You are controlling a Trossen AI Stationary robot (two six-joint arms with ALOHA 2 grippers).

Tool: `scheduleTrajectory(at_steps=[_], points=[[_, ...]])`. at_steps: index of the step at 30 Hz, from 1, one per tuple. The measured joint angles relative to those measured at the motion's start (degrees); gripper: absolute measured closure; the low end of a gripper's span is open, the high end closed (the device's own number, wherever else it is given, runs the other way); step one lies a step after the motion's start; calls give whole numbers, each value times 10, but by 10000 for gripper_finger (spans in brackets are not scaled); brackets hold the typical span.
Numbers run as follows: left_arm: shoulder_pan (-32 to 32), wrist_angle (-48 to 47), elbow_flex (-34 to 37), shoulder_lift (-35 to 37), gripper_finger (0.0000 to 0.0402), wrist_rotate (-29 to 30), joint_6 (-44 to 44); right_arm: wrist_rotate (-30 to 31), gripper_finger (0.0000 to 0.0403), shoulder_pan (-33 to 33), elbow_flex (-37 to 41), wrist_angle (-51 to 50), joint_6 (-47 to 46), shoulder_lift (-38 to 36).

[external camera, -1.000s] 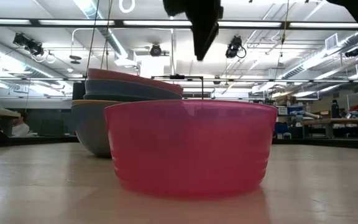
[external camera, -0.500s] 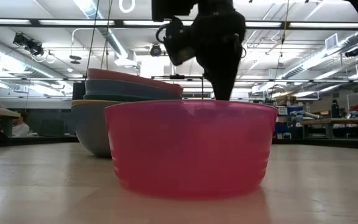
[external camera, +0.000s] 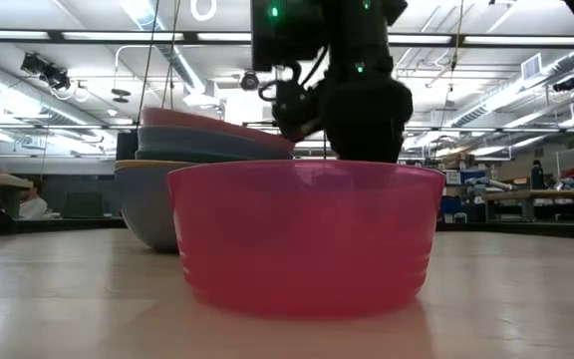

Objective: Nest bowls inside each other
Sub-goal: Stack the orange bowl on the top of the pink bowl

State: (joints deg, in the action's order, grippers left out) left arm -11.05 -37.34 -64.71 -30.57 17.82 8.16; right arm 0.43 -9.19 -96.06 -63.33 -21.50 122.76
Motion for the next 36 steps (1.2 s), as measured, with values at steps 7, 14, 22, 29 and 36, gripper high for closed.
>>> scheduleTrajectory(at_steps=[7, 14, 22, 29, 36], points=[[0, 5, 0, 0, 289, 0, 0, -20, 392, 10, 8, -9, 3, 0], [0, 6, 0, 0, 289, 0, 4, 12, 402, 16, -59, -97, 9, -1], [0, 6, 0, 0, 289, 0, 2, 31, 402, 5, -227, -117, 18, -2], [0, 6, 0, 0, 289, 0, -3, 17, 403, -16, -316, -82, 34, -2], [0, 6, 0, 0, 289, 0, -3, -19, 403, -29, -318, -9, 42, 9]])
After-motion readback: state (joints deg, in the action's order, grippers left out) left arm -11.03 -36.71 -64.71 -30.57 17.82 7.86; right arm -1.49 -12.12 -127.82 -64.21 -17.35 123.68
